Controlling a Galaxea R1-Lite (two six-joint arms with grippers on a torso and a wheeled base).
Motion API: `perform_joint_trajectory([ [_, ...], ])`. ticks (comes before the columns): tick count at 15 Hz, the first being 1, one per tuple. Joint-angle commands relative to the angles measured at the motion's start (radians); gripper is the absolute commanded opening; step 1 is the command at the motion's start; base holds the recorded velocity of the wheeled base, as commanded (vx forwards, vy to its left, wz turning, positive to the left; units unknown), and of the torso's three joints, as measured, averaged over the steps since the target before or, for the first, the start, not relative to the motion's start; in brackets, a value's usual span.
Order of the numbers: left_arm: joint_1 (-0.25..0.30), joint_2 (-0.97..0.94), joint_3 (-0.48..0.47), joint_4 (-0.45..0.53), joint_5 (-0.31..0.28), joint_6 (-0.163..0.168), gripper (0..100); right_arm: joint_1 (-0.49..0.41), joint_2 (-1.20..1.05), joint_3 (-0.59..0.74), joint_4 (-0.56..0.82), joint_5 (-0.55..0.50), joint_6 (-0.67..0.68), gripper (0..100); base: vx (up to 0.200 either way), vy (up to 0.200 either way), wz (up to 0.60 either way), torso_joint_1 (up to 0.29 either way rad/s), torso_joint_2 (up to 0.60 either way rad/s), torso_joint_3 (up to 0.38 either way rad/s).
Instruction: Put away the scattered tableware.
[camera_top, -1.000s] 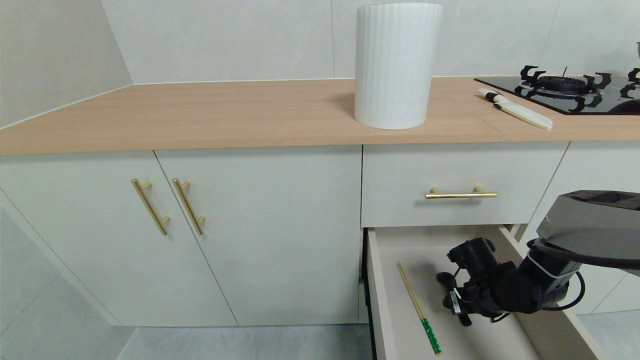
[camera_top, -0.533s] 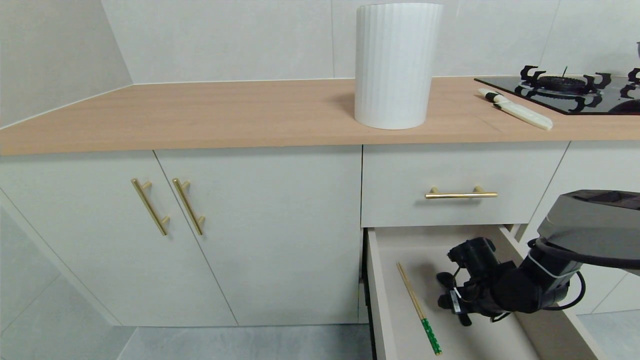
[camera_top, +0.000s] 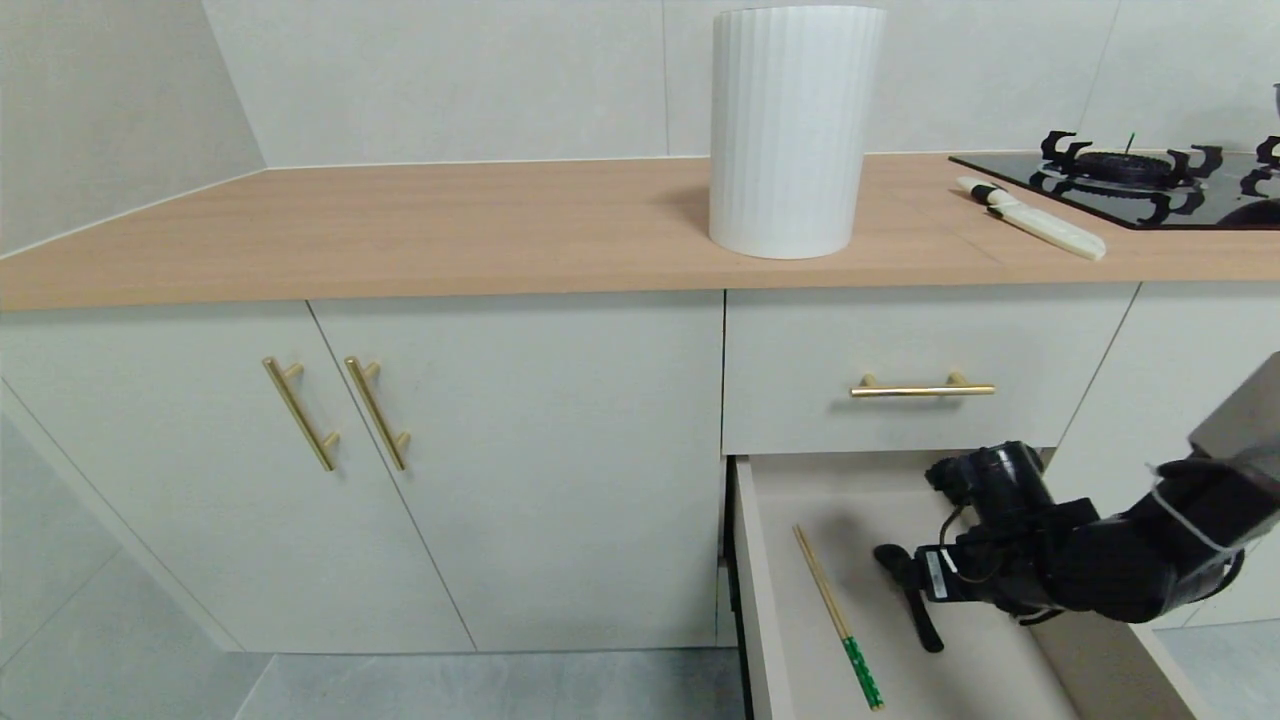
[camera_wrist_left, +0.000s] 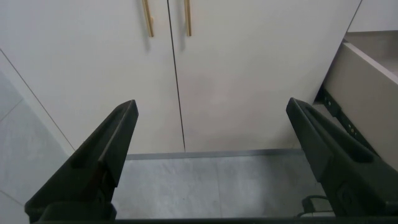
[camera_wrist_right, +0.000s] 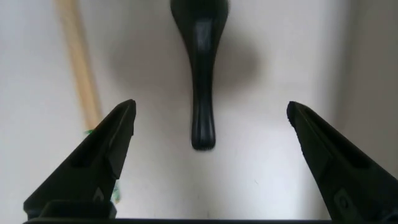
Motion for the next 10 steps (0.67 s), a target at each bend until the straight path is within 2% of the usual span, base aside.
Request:
perform_joint_trajectory([
  [1, 0.000, 0.001, 0.000, 0.000, -0.001, 0.000, 100, 0.001, -0.256, 0.115, 0.007, 0.020, -0.001, 100, 0.000, 0.000, 0.00, 0.000, 0.00, 0.000],
  [3, 0.000, 0.001, 0.000, 0.000, 0.001, 0.000, 100, 0.001, -0.371, 0.152, 0.060, 0.022, -0.007, 100, 0.000, 0.000, 0.00, 0.000, 0.00, 0.000],
  [5, 0.000, 0.001, 0.000, 0.000, -0.001, 0.000, 100, 0.016, -0.489, 0.129, 0.185, 0.025, -0.010, 100, 0.000, 0.000, 0.00, 0.000, 0.00, 0.000],
  [7, 0.000, 0.001, 0.000, 0.000, 0.001, 0.000, 100, 0.059, -0.604, 0.084, 0.350, 0.025, -0.010, 100, 0.000, 0.000, 0.00, 0.000, 0.00, 0.000],
  [10, 0.000, 0.001, 0.000, 0.000, -0.001, 0.000, 100, 0.122, -0.675, 0.055, 0.466, 0.023, -0.010, 100, 0.000, 0.000, 0.00, 0.000, 0.00, 0.000],
])
